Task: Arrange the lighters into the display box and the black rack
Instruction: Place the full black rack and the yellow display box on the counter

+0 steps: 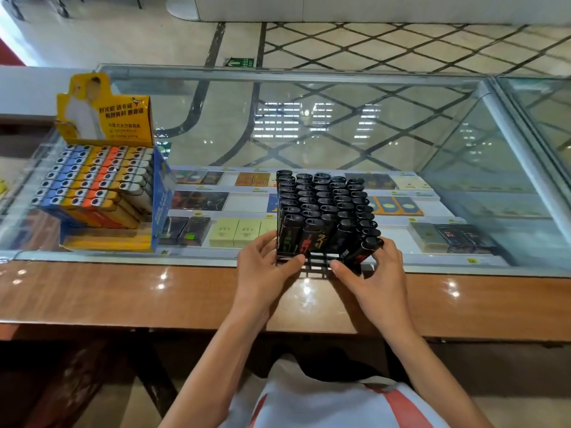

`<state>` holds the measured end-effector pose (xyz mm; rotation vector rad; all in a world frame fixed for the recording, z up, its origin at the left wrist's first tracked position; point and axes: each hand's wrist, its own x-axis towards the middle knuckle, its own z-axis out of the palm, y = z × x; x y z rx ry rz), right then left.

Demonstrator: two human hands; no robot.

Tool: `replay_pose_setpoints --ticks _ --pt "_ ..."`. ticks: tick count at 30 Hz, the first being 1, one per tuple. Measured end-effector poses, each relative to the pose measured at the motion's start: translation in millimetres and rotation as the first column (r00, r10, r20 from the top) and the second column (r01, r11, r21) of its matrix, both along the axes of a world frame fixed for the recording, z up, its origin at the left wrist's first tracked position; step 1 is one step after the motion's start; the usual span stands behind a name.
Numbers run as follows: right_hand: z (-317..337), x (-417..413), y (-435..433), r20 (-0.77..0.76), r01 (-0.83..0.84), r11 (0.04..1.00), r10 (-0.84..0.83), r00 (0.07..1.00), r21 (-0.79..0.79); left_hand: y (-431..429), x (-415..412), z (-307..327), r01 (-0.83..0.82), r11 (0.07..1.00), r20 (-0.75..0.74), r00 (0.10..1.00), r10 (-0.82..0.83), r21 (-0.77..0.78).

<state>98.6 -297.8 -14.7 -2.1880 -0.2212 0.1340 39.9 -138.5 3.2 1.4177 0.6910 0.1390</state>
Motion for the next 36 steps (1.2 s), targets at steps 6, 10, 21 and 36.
replay_pose_setpoints --ticks 6,10,21,36 --pt "1 0 0 -0.013 -0.004 1.000 0.004 1.000 -0.017 10 5 3 0.086 0.995 -0.087 0.992 -0.091 -0.055" --pt "2 -2 0 -0.010 -0.018 0.999 0.017 1.000 -0.026 9 8 4 0.125 0.984 -0.083 0.987 -0.136 -0.127" --pt "6 -2 -6 -0.048 -0.042 0.998 0.044 0.998 0.049 13 2 -2 0.175 0.875 0.090 0.984 -0.151 -0.451" --pt "13 4 -14 -0.562 0.234 0.650 0.358 0.746 0.723 13 -2 1 0.326 0.848 0.185 0.944 -0.272 -0.418"
